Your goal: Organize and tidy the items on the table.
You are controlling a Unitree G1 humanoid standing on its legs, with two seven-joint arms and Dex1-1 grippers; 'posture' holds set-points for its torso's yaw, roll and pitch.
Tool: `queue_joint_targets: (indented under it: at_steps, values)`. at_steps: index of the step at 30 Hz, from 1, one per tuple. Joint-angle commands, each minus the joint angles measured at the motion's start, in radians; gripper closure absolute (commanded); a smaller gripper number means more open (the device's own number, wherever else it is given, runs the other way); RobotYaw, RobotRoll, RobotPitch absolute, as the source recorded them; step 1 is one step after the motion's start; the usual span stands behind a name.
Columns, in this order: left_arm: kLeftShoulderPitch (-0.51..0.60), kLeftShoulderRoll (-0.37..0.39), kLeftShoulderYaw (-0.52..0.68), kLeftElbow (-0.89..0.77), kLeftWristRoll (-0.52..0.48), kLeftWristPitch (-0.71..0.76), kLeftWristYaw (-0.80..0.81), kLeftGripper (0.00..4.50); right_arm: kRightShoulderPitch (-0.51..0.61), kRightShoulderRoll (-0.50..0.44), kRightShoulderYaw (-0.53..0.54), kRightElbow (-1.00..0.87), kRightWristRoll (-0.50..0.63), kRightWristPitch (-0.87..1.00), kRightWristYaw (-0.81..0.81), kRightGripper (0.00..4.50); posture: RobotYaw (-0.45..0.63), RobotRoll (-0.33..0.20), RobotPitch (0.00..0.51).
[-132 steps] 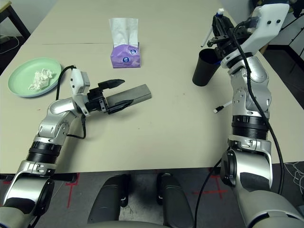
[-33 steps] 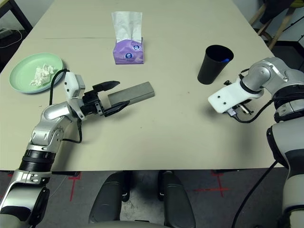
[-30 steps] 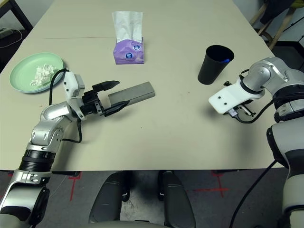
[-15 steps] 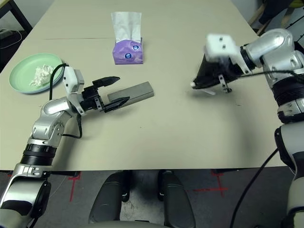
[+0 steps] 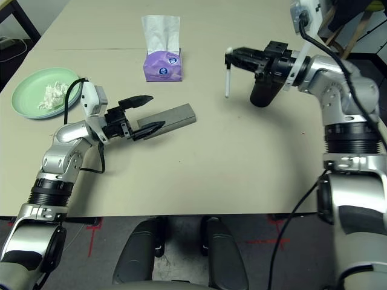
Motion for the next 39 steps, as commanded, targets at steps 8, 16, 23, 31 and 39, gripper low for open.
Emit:
queue_joint_targets:
  at_steps: [8,16,23,31,39]
  values:
    - [0.006,0.002,-0.009,0.007,0.011,-0.017,-0.012,0.0,0.025,0.039,-0.17,-0.032,-0.025,-0.176,-0.328,4.08,0.1,0.0,0.152]
    - [-0.006,0.0,-0.007,0.029,0.014,-0.027,-0.014,0.0,0.054,-0.026,-0.173,-0.024,-0.036,-0.011,-0.438,4.08,0.09,0.0,0.153]
    - [-0.024,0.002,-0.006,0.051,0.016,-0.036,-0.019,0.0,0.065,-0.051,-0.101,-0.021,-0.09,0.031,-0.411,4.08,0.09,0.0,0.153]
    - [-0.016,0.009,0.0,0.038,0.016,-0.034,-0.011,0.0,0.064,-0.052,-0.05,-0.012,-0.141,0.019,-0.394,3.28,0.1,0.0,0.151]
    - [-0.047,-0.003,0.065,0.02,0.017,-0.008,0.143,0.0,0.177,0.01,-0.06,-0.082,-0.115,-0.155,-0.31,0.37,0.1,0.0,0.148]
